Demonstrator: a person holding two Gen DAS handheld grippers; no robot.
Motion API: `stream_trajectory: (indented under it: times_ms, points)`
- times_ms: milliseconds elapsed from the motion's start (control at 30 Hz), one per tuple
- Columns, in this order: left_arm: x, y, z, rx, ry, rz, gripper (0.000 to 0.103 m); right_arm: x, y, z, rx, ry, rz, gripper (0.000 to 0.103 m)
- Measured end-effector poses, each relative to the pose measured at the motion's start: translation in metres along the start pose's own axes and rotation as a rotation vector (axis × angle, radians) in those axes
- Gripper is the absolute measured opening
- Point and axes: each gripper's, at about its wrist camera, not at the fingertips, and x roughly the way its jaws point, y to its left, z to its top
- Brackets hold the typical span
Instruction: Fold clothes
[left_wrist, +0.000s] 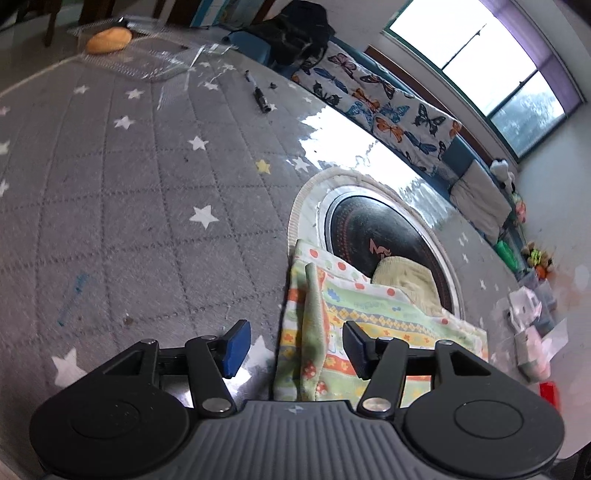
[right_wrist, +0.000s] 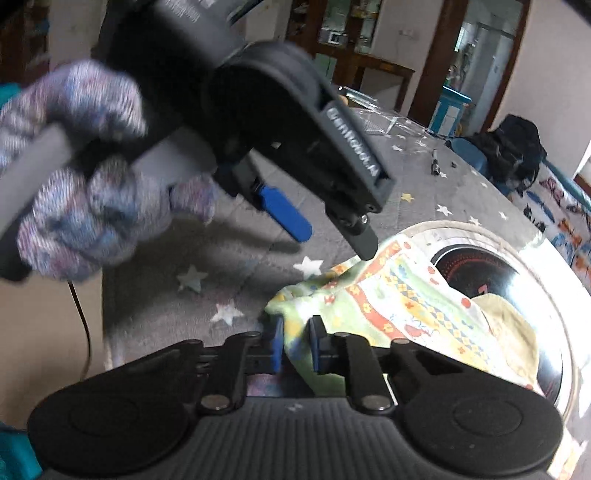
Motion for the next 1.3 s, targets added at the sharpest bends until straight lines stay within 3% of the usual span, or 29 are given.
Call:
stream_trajectory:
  times_ms: [333, 533, 733, 933, 1067, 1300]
  points:
    - [0.010, -0.002, -0.005, -0.151, 0.019, -0.083, 0.061, -0.030, -0.030, 0.005, 0.145, -0.090, 0.034, 0.010]
    - [0.025, -0.012, -0.005, -0.173, 0.054, -0.112, 0.058, -0.036, -0.039, 0.003, 0.175, -0.114, 0.050, 0.010]
    - [0.039, -0.007, -0.006, -0.205, 0.081, -0.102, 0.027, -0.038, -0.040, -0.004, 0.191, -0.127, 0.064, 0.010]
    - [0.040, -0.002, -0.006, -0.217, 0.085, -0.092, 0.013, -0.042, -0.044, -0.009, 0.207, -0.118, 0.075, 0.013]
    - [0.040, -0.004, -0.005, -0.199, 0.086, -0.086, 0.012, -0.056, -0.055, -0.020, 0.251, -0.116, 0.029, 0.017]
    - [0.042, -0.008, -0.004, -0.168, 0.085, -0.073, 0.012, -0.078, -0.105, -0.059, 0.380, -0.061, -0.154, 0.024]
